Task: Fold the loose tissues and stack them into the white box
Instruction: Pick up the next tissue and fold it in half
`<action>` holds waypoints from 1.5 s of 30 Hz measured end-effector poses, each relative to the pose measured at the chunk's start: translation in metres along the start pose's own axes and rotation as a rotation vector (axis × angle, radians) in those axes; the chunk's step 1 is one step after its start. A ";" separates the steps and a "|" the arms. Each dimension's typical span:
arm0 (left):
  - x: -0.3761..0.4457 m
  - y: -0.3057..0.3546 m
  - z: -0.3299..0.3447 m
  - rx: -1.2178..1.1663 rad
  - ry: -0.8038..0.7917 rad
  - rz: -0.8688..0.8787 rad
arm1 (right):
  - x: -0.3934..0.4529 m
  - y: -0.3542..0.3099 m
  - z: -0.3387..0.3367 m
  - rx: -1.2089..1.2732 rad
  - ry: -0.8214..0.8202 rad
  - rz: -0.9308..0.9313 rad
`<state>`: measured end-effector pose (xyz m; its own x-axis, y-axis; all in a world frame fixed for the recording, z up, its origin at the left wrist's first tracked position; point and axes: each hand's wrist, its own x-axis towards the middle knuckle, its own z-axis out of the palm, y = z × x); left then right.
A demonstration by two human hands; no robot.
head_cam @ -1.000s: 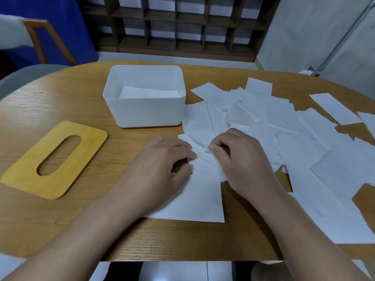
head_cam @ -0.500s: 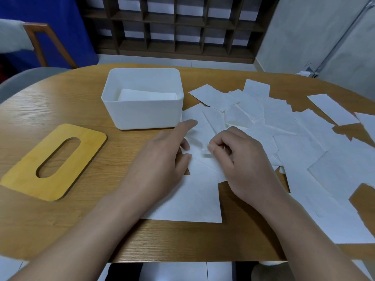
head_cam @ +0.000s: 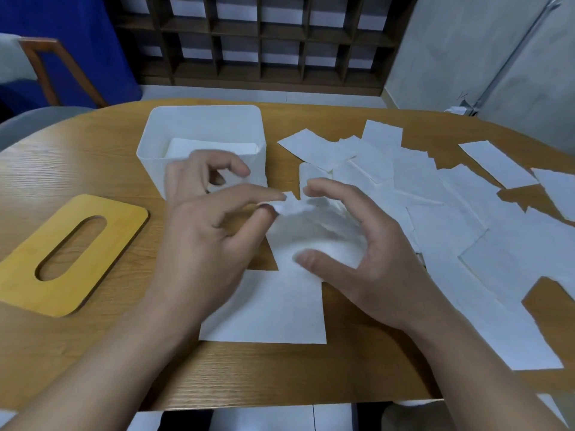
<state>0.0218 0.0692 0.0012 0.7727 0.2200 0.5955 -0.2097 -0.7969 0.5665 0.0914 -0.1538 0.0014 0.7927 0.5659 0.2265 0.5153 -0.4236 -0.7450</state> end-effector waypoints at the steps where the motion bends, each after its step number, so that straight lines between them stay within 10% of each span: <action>1: 0.001 0.001 -0.005 -0.028 -0.002 0.000 | 0.000 -0.001 0.001 -0.013 -0.006 0.009; 9: 0.003 0.001 -0.013 -0.585 0.003 -0.239 | 0.007 0.001 0.003 0.355 0.104 0.062; 25: -0.003 -0.019 -0.020 -0.848 -0.274 -0.656 | 0.005 -0.002 -0.006 0.615 -0.013 0.199; 38: -0.005 -0.025 -0.025 -0.743 -0.252 -0.709 | 0.007 -0.001 -0.004 0.714 -0.095 0.225; 45: -0.011 -0.032 -0.030 -0.495 -0.536 -0.568 | 0.001 -0.003 0.002 0.347 -0.090 0.309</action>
<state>0.0020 0.1086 -0.0066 0.9861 0.1161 -0.1191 0.1484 -0.2904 0.9453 0.0896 -0.1507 0.0029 0.8527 0.5158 -0.0827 0.1079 -0.3288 -0.9382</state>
